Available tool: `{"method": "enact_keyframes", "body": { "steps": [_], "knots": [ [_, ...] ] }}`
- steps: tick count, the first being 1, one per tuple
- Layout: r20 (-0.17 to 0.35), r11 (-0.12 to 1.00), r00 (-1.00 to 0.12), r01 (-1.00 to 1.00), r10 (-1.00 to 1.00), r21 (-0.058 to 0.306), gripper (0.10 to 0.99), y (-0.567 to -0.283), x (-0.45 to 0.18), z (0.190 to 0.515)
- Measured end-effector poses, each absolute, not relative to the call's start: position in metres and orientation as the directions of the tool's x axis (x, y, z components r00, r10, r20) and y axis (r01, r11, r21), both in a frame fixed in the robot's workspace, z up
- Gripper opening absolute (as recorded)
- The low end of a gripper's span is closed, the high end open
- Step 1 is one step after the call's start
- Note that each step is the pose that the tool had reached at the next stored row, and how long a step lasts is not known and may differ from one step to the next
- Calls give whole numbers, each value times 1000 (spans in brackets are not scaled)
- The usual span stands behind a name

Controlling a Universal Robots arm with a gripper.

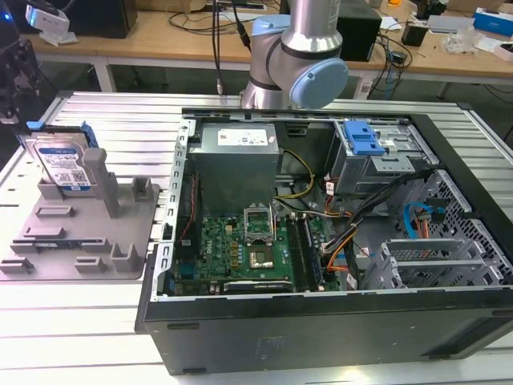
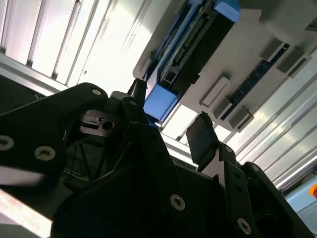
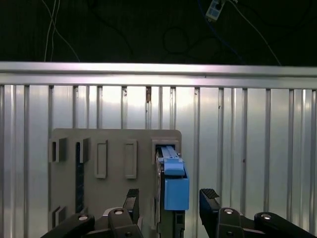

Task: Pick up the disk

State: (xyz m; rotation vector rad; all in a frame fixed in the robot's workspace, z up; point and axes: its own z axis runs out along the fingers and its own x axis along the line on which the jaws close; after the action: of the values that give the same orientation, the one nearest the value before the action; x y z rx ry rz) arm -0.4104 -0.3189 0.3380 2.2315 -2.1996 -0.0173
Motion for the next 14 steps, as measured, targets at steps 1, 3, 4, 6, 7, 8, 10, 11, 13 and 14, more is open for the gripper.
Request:
{"method": "enact_keyframes", "body": {
  "steps": [1, 3, 4, 6, 7, 8, 10, 11, 13, 14],
  "knots": [
    [-2, -14, 14, -1000, -1000, 14, 604, -318, -410, 337],
    [-2, -14, 14, -1000, -1000, 13, 604, -317, -410, 335],
    [-2, -14, 14, -1000, -1000, 13, 604, -316, -410, 333],
    [-2, -14, 14, -1000, -1000, 14, 604, -315, -410, 331],
    [-2, -15, 15, -1000, -1000, 14, 604, -315, -410, 330],
    [-2, -15, 15, -1000, -1000, 14, 604, -315, -411, 329],
    [-2, -14, 14, -1000, -1000, 14, 604, -315, -412, 326],
    [-2, -14, 14, -1000, -1000, 14, 604, -315, -412, 325],
    [-2, -15, 15, -1000, -1000, 14, 604, -315, -413, 324],
    [-2, -14, 14, -1000, -1000, 14, 604, -315, -413, 322]
  ]
}}
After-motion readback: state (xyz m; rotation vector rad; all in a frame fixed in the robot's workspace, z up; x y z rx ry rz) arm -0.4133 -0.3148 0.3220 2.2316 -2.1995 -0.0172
